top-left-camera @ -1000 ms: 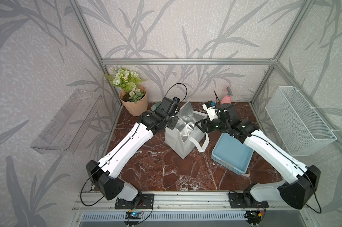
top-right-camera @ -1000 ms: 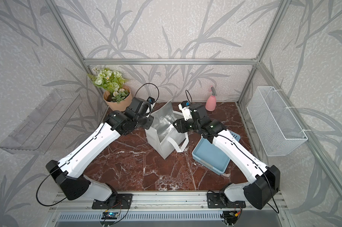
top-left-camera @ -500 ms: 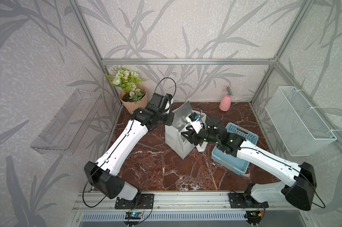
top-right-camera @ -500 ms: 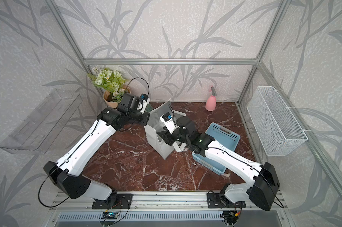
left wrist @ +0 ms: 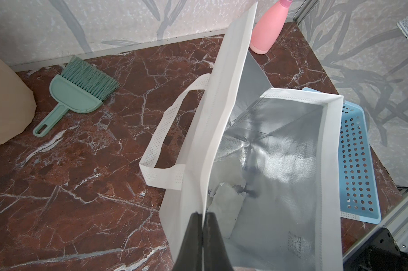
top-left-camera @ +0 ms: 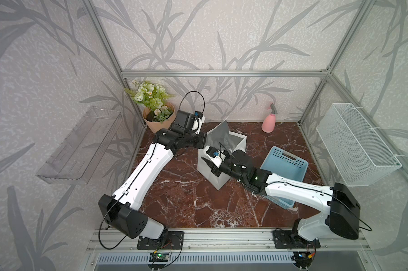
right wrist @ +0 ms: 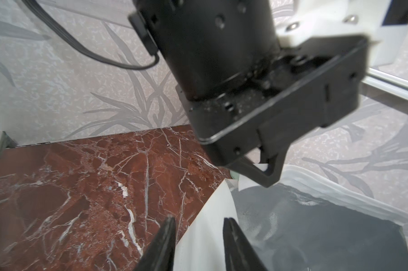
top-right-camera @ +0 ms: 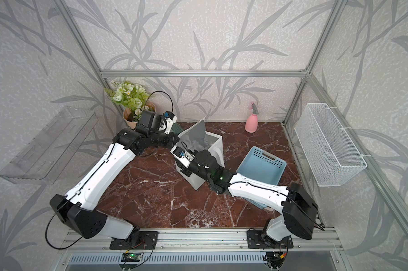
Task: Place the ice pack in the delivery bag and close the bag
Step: Tear off the adhesive seal from the delivery bag.
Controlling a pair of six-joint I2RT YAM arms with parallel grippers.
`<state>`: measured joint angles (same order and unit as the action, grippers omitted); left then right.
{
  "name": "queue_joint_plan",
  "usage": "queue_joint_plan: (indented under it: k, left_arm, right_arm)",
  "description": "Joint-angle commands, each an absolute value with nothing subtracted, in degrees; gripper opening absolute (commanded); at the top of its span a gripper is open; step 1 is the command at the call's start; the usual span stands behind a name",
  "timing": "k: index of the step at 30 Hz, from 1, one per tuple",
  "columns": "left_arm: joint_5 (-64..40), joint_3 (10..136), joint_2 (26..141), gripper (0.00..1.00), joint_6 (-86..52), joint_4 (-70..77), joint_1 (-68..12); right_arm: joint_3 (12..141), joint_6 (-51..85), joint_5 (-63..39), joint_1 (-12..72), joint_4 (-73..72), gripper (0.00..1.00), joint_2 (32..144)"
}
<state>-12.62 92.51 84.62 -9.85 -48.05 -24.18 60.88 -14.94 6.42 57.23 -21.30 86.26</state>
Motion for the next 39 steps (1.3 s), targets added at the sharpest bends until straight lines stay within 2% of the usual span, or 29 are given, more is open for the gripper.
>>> queue_joint_plan:
  k: [1, 6, 9, 20, 30, 39]
  left_arm:
    - [-14.46, 91.42, 83.32, 0.03, -10.49, -47.55, -23.82]
    - [-14.74, 91.78, 83.30, 0.03, -10.46, -47.55, -23.73]
    - [-15.14, 91.54, 83.17, 0.03, -10.46, -47.46, -23.64]
    - [-15.85, 91.36, 83.06, 0.03, -10.67, -47.48, -23.56]
    - [-15.82, 91.22, 82.84, 0.03, -10.77, -47.46, -23.47]
    - [-15.88, 90.94, 82.79, 0.03, -10.81, -47.42, -23.47]
  right_arm:
    - [62.27, -19.30, 11.88, 57.40, -26.95, 0.33, 87.74]
    - [61.99, -20.51, 14.18, 57.42, -29.71, 0.31, 89.10]
    - [62.18, -21.36, 14.41, 57.39, -30.76, 0.26, 89.71]
    - [65.24, -22.36, 17.86, 57.41, -29.77, 0.25, 93.15]
    - [64.13, -23.20, 19.90, 57.40, -30.33, 0.20, 93.58]
    - [64.13, -23.45, 18.60, 57.41, -30.17, 0.17, 93.87]
